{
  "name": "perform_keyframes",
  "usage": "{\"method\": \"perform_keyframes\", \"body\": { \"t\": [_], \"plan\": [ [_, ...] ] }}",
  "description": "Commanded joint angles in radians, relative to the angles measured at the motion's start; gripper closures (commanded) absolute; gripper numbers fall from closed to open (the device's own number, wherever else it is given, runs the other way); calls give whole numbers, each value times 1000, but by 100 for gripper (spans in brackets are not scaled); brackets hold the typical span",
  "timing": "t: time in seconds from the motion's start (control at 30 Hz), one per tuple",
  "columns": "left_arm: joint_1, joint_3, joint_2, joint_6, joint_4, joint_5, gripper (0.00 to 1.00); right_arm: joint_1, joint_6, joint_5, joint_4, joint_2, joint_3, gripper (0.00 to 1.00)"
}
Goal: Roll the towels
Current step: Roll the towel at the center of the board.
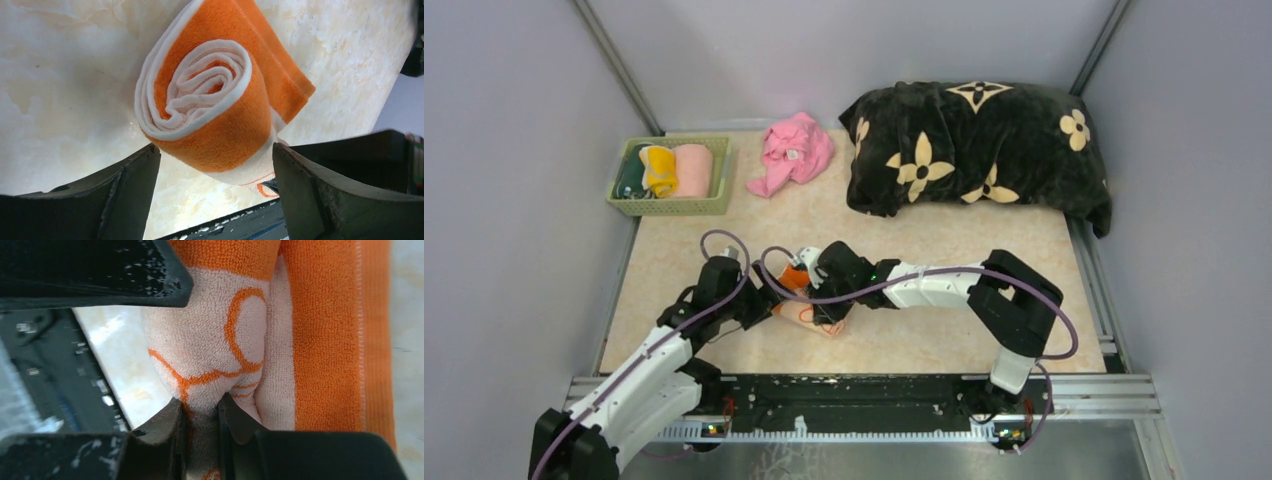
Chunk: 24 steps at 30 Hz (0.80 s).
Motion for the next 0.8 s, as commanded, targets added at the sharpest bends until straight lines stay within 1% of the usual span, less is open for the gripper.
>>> {"method": "perform_keyframes", "body": {
  "t": [0.0, 0.07, 0.17, 0.37, 0.47, 0.53, 0.6, 0.63, 0.7, 0.77],
  "plan": [
    [1, 26, -60, 7, -112, 7, 12, -67, 188, -432, -19, 77, -61, 96],
    [1, 8, -75, 2, -103, 25, 12, -103, 254, -535, 36, 98, -75, 96],
    [1, -25, -75, -13, -63, 35, 12, -142, 320, -619, 93, 126, -81, 96],
    [1, -63, 8, -21, 17, -9, 17, -187, 337, -660, 70, 180, -52, 94],
    [1, -83, 78, -26, 51, -41, 19, -190, 327, -656, 54, 191, -44, 91],
    [1, -85, 121, -23, 55, -58, 22, -191, 319, -614, 33, 179, -39, 84],
    [1, -90, 155, -13, 51, -70, 25, -189, 293, -526, 3, 129, -40, 67],
    [1, -95, 165, -9, 54, -72, 26, -187, 274, -458, -3, 87, -48, 62],
    [1, -107, 176, -5, 60, -73, 27, -178, 241, -364, -21, -8, -55, 56],
    [2, -115, 179, -5, 68, -76, 28, -151, 191, -231, -100, -118, -35, 51]
  ]
}}
